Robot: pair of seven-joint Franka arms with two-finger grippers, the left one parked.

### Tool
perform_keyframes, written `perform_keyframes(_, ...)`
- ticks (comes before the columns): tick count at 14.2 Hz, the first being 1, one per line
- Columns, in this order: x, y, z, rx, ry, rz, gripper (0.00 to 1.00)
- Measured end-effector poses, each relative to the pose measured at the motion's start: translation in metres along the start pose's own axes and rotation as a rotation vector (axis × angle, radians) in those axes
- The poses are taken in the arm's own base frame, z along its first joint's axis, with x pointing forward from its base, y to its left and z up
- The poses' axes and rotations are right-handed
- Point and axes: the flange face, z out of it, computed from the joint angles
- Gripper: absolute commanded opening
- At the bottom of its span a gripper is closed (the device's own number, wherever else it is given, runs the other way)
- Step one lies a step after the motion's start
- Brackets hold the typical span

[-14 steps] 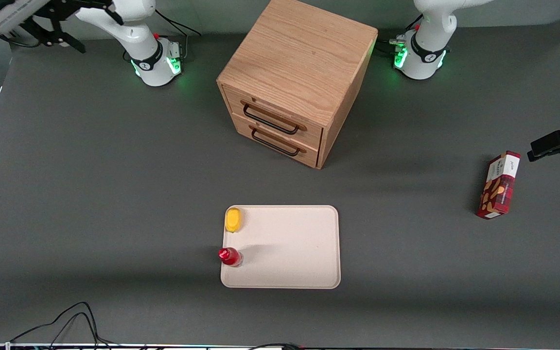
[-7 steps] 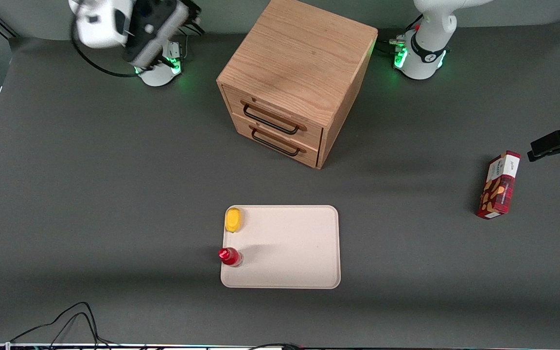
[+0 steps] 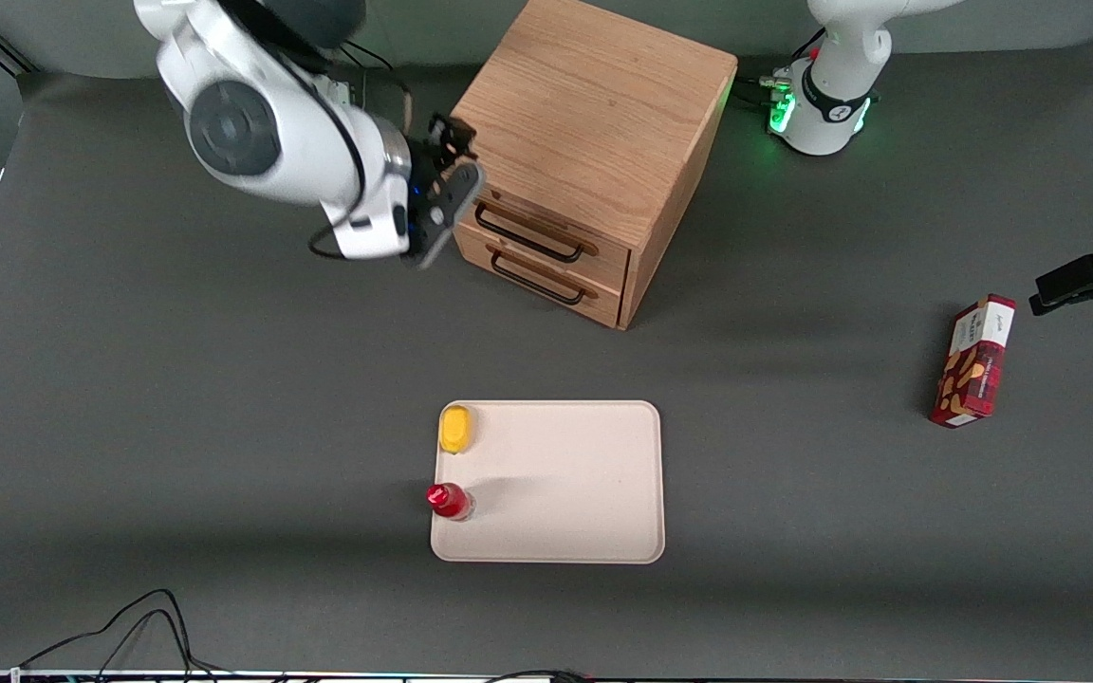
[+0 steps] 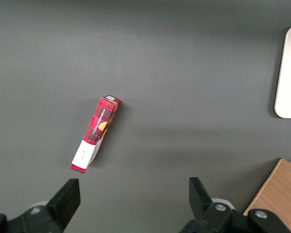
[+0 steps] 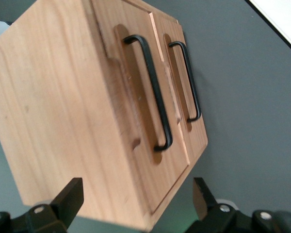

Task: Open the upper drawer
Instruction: 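Move the right gripper toward the upper drawer's black handle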

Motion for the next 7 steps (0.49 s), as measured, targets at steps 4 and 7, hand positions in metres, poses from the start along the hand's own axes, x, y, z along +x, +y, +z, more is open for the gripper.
perform_keyframes(4,0.023,0.027,0.02,0.033,0.039,-0.062,1.0)
perform_keyframes(7,0.032,0.03,0.034,0.02,0.091,-0.101,1.0)
